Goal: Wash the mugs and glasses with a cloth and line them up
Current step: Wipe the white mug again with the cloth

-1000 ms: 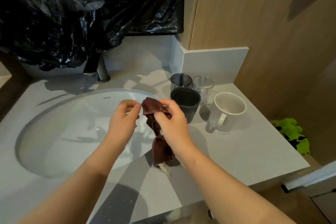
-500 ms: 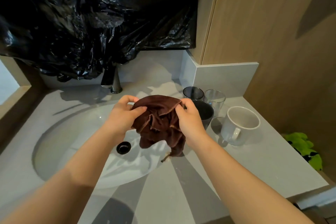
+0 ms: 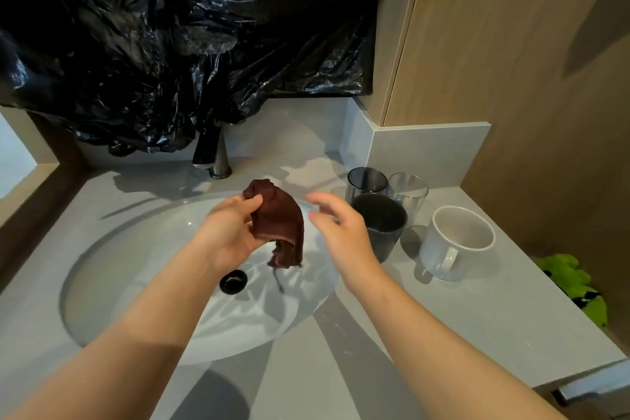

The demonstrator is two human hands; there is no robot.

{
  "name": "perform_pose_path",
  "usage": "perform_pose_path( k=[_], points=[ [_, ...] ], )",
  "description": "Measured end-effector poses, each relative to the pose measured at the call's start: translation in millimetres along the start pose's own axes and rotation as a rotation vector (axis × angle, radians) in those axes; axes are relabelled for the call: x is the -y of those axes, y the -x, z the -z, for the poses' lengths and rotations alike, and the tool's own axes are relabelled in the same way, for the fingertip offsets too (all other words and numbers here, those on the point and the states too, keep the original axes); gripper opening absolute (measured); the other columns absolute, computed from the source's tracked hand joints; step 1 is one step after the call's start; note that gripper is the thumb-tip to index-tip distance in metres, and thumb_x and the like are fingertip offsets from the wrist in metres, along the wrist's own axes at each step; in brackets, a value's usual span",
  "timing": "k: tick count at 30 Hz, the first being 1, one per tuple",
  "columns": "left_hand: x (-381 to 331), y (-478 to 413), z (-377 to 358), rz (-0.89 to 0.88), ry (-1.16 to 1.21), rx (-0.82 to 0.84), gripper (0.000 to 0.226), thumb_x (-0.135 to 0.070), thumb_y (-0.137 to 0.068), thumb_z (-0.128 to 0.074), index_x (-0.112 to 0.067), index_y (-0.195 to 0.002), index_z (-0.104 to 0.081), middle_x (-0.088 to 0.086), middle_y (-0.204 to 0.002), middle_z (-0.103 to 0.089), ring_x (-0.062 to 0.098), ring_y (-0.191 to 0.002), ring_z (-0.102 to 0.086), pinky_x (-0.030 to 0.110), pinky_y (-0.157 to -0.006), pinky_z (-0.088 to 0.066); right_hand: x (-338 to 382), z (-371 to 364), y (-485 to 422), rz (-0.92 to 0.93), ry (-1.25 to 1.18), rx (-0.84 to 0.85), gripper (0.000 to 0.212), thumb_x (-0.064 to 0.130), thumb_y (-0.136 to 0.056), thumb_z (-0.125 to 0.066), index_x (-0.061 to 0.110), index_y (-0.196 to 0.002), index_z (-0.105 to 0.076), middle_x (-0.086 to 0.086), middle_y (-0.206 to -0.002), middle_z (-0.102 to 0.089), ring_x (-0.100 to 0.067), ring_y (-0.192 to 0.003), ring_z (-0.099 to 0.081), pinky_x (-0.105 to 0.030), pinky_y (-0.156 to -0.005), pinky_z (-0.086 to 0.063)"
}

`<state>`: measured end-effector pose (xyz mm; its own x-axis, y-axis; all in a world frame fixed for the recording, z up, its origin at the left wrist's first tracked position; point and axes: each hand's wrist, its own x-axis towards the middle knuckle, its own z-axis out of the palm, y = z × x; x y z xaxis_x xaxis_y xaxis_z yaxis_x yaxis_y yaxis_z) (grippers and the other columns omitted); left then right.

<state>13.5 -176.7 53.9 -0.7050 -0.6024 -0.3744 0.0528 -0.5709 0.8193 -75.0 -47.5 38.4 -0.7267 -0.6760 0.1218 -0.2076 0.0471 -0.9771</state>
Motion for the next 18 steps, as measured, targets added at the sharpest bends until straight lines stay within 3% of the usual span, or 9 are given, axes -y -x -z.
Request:
perform_pose_path(
  k=[2,4,6,7,10,14,18],
  points=[
    [-2,4,-2,0.000,0.049,0.061,0.018,-0.008,-0.100,-0.041,-0.005,-0.096,-0.059,0.012,-0.083,-0.071,0.019,-0.070,-0.070,0.027,-0.054,-0.058,1,6,-5,-0.182,-0.084,0.017,0.034,0.023,-0.094,-0.056,0.030,-0.127,-0.052,0.016,-0.120,-0.051,0.000,-0.117,-0.047,-0.020,-0.097,-0.035],
    [-4,10,-9,0.008,0.107,0.127,0.020,-0.008,-0.100,-0.041,-0.006,-0.091,-0.059,0.008,-0.071,-0.070,0.014,-0.059,-0.069,0.023,-0.053,-0.057,9,12,-2,-0.245,-0.156,0.119,0.039,0.034,-0.095,-0.053,0.031,-0.134,-0.046,0.021,-0.115,-0.051,0.004,-0.107,-0.050,-0.014,-0.089,-0.038],
    [-5,17,-21,0.002,0.108,0.205,0.023,-0.009,-0.099,-0.041,-0.006,-0.089,-0.061,0.007,-0.070,-0.069,0.012,-0.056,-0.067,0.020,-0.051,-0.055,18,20,4,-0.246,-0.217,0.162,0.028,0.038,-0.094,-0.053,0.029,-0.121,-0.056,0.018,-0.106,-0.062,0.003,-0.098,-0.060,-0.013,-0.081,-0.046],
    [-5,20,-28,-0.011,0.080,0.235,0.023,-0.009,-0.099,-0.042,-0.007,-0.089,-0.062,0.006,-0.072,-0.069,0.012,-0.057,-0.067,0.020,-0.052,-0.055,20,26,7,-0.235,-0.226,0.144,0.024,0.038,-0.092,-0.057,0.026,-0.112,-0.062,0.011,-0.102,-0.068,-0.005,-0.096,-0.065,-0.020,-0.082,-0.051],
    [2,24,-53,-0.067,-0.079,0.290,0.019,-0.012,-0.099,-0.045,-0.009,-0.094,-0.063,0.008,-0.083,-0.069,0.014,-0.068,-0.067,0.024,-0.058,-0.057,30,50,18,-0.187,-0.241,-0.042,0.008,0.028,-0.085,-0.068,0.020,-0.086,-0.067,0.001,-0.083,-0.072,-0.018,-0.082,-0.069,-0.033,-0.076,-0.056],
    [29,31,-94,-0.082,-0.263,0.319,0.013,-0.014,-0.098,-0.050,-0.009,-0.105,-0.059,0.009,-0.085,-0.069,0.019,-0.072,-0.067,0.033,-0.061,-0.059,36,96,33,-0.173,-0.451,-0.248,0.005,0.013,-0.086,-0.064,0.011,-0.082,-0.062,-0.005,-0.071,-0.068,-0.018,-0.066,-0.065,-0.032,-0.063,-0.054],
    [62,37,-134,-0.097,-0.436,0.322,0.009,-0.011,-0.097,-0.050,-0.015,-0.094,-0.057,0.005,-0.083,-0.063,0.016,-0.066,-0.065,0.029,-0.057,-0.058,33,150,50,-0.118,-0.462,-0.444,0.017,0.006,-0.087,-0.056,0.011,-0.071,-0.053,0.001,-0.057,-0.057,-0.012,-0.053,-0.057,-0.022,-0.048,-0.046]
  ],
)
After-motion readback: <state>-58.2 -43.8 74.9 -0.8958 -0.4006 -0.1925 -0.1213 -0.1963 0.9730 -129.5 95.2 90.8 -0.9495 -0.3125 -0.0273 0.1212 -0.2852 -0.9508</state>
